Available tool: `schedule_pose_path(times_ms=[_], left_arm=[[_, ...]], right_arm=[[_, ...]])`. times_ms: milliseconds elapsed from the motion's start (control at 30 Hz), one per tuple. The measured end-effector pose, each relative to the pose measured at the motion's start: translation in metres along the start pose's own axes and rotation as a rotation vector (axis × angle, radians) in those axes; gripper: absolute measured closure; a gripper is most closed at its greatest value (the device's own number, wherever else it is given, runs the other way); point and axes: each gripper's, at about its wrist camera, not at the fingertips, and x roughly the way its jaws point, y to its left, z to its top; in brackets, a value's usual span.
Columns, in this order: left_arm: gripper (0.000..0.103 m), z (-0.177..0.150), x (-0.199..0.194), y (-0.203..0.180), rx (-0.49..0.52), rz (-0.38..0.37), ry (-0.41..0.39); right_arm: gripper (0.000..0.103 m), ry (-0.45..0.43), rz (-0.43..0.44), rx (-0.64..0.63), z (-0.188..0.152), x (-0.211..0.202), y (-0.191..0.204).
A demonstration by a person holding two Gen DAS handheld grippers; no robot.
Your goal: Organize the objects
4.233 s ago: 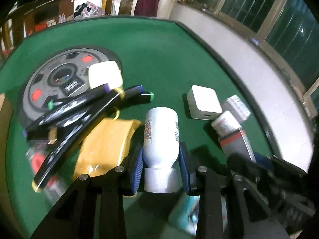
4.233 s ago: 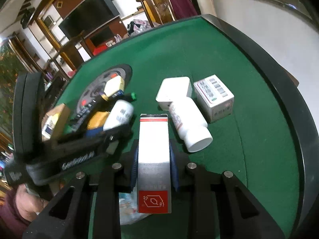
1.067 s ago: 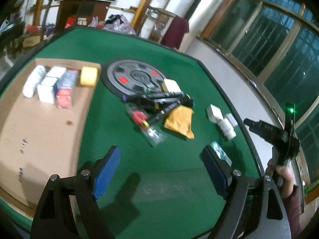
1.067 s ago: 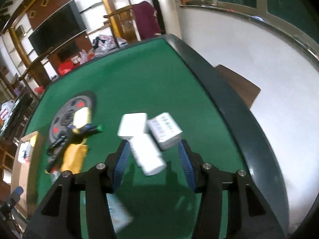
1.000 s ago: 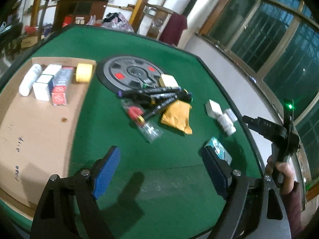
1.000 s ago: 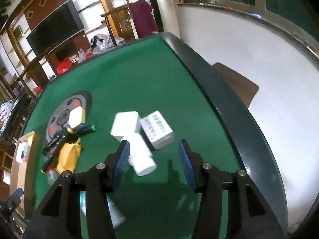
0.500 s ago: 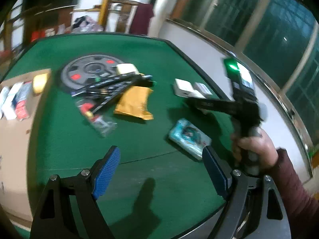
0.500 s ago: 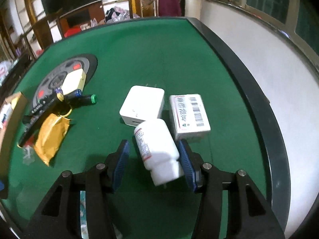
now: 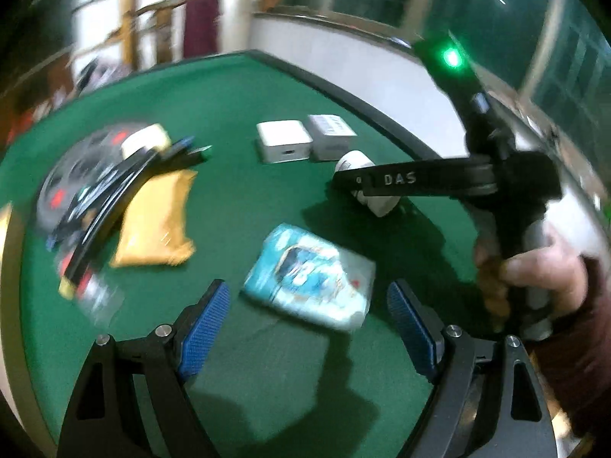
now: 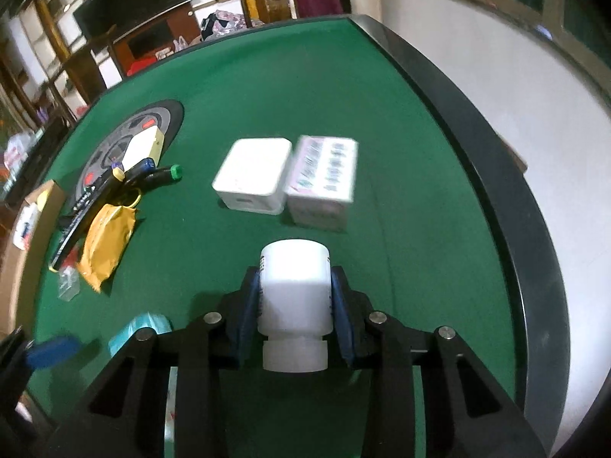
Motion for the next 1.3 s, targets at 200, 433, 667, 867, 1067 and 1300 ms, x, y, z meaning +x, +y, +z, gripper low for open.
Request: schedule_pose_path(times_ms=[200,433,667,867,1067,1300], left_arm=[[0.021,0.009,0.044,-0.021,0.179,0.104,0.087],[0.028,0.012,0.049,-0.015,0.111,0.072,0.083],[0.037,0.007,0.031,-0.002,0.029,0.053,0.046],[0.037,0.003,-0.007,0.014,-0.064,0.023,-0.025],[0.037,-0.011,-0.054,0.041,-0.141,0.048,-0.081],[0.037,-0.044,-0.104,0.102,-0.275,0.125,-0.105]], right_arm=[[0.070,-0.004,0.046,0.053,-0.010,-0.012,-0.023],[0.070,-0.021,0.048,0.044,-0.010,-0.012,-0.020],[0.070,-0.022,0.064,0.065,-0.010,-0.011,-0.018],[0.070,-0.028,0.104,0.072,-0.010,-0.017,-0.008],[0.070,-0.040,0.144,0.038,-0.008,-0.026,0.021],[0.070,-0.022,0.230,0.000,-0.009,-0.031,0.071]])
